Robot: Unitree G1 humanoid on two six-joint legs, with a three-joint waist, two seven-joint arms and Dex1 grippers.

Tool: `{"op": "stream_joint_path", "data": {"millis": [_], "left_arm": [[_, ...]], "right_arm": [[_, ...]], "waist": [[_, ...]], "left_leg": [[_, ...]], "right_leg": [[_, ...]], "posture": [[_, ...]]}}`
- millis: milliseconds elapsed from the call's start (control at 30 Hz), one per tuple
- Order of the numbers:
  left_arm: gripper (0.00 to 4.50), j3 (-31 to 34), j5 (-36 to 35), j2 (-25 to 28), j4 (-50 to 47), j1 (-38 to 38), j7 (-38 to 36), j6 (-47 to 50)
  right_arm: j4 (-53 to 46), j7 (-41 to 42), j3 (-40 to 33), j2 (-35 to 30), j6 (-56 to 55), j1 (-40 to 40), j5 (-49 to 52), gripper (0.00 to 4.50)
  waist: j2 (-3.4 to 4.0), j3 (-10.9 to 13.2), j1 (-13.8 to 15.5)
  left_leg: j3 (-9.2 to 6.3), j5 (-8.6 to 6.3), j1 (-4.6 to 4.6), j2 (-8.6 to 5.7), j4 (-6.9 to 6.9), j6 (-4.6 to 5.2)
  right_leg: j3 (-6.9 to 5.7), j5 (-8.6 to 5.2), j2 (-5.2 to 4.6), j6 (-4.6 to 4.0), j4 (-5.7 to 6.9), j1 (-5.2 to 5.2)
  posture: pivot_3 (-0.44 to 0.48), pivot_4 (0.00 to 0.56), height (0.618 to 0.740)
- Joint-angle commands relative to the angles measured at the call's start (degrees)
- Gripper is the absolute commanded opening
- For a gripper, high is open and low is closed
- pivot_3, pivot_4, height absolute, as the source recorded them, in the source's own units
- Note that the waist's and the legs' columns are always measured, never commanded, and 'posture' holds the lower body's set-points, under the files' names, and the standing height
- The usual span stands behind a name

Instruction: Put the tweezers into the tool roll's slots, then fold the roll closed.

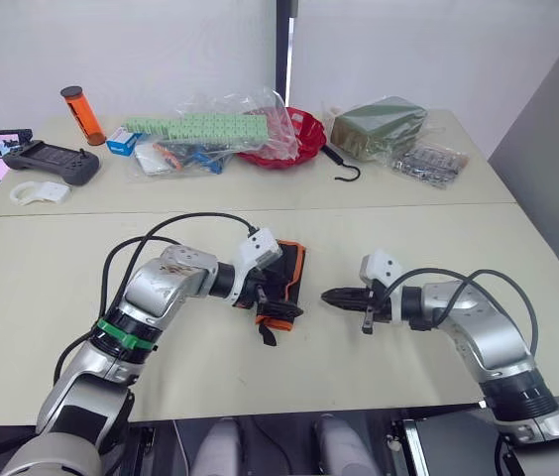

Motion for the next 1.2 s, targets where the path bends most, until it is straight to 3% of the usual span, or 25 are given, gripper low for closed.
{"op": "stream_joint_path", "data": {"millis": [33,300,567,767,933,1200], "left_arm": [[4.47,-1.1,0.1,1.3,1.0,1.9,-1.1,1.1],[4.47,1.7,-3.1,1.5,-1.4,3.1,-3.1,2.2],[2.00,6.3,-6.0,4.6,-1.5,4.2,-3.2,3.6],[0.03,6.0,-6.6,2.7,-3.9,7.5,0.1,4.5],[0.03,6.2,-7.2,2.4,-5.6,8.9,1.6,5.4],[0.03,6.5,-7.3,3.2,-7.1,9.9,2.1,5.6]], "right_arm": [[1.0,-0.2,-2.8,0.7,-0.7,-2.9,2.1,0.00],[3.0,-1.0,-3.7,2.8,-0.8,-5.4,3.0,0.00],[2.8,-3.2,-4.7,5.5,1.1,-7.0,4.7,0.00],[7.5,-6.2,-1.4,10.1,-0.1,-12.5,1.9,0.00],[10.9,-6.5,3.1,12.7,0.2,-14.8,-1.3,0.00],[11.3,-5.0,7.5,11.6,1.4,-11.1,-4.4,0.00]], "waist": [[0.00,0.0,0.2],[0.00,0.0,0.2],[0.02,0.0,0.1],[0.02,0.0,0.3],[0.02,0.0,0.4],[0.02,0.0,0.3]], "left_leg": [[0.00,0.00,0.00,0.00,0.01,0.00],[0.00,0.00,-0.05,-0.01,0.00,0.00],[0.00,0.00,-0.18,0.00,0.02,0.00],[-0.01,0.00,-0.18,-0.01,0.03,0.00],[-0.02,0.00,-0.19,-0.02,0.03,0.00],[-0.05,0.00,-0.19,-0.04,0.02,0.00]], "right_leg": [[0.00,0.00,0.00,0.00,-0.01,0.00],[0.00,0.00,-0.01,0.00,-0.02,-0.02],[-0.01,0.00,-0.01,-0.01,-0.01,-0.16],[-0.01,0.01,-0.02,-0.01,0.00,-0.16],[0.00,0.01,-0.02,-0.01,0.02,-0.16],[-0.01,0.01,-0.03,-0.01,0.07,-0.18]], "posture": [[0.000,0.150,0.740],[0.000,0.150,0.740],[0.000,0.150,0.740],[0.000,0.150,0.740],[0.000,0.150,0.740],[0.000,0.150,0.740]]}}
